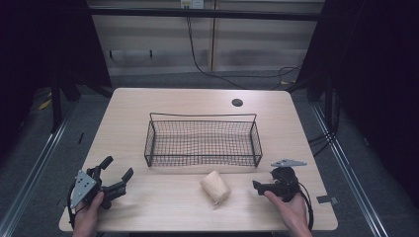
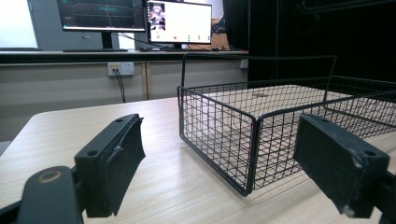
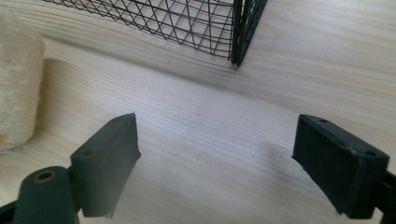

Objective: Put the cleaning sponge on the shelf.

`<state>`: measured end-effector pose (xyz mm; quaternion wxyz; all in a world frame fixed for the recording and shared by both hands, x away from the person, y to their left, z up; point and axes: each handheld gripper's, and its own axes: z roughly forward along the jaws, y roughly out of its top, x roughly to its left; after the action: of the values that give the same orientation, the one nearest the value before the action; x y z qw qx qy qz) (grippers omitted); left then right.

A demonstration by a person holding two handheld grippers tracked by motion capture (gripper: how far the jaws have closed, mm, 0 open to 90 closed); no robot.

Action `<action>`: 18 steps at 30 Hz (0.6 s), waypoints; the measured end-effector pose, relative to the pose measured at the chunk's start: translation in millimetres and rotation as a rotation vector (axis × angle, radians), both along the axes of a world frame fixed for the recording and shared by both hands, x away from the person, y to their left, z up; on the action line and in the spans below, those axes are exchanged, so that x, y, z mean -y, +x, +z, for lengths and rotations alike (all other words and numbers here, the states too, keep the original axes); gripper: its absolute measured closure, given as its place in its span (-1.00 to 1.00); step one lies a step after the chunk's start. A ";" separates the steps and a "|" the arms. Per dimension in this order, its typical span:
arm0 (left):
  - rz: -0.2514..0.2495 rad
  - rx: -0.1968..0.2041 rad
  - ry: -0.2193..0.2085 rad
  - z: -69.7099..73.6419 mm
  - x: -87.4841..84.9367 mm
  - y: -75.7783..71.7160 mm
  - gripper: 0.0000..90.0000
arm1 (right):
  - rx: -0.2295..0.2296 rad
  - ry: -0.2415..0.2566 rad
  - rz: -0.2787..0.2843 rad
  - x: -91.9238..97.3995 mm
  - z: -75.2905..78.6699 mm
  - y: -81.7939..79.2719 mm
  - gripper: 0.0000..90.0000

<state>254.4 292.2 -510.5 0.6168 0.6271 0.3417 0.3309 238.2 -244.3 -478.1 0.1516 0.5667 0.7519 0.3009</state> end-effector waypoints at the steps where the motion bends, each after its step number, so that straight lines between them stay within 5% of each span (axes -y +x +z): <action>1: -0.002 0.000 0.002 0.0 -0.1 -0.1 -0.65 | -0.012 0.020 0.003 1.6 0.8 0.7 -0.59; 10: -0.003 -0.001 0.001 -0.1 0.0 -0.4 -0.65 | -0.025 0.091 0.033 4.7 6.3 0.5 -0.51; 18: -0.003 -0.001 0.001 -0.1 0.0 -0.4 -0.65 | -0.010 0.176 0.088 4.7 17.2 1.1 -0.21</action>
<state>254.0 292.2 -510.6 0.6169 0.6279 0.3410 0.3299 239.3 -249.0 -460.8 0.0843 0.5458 0.7474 0.3693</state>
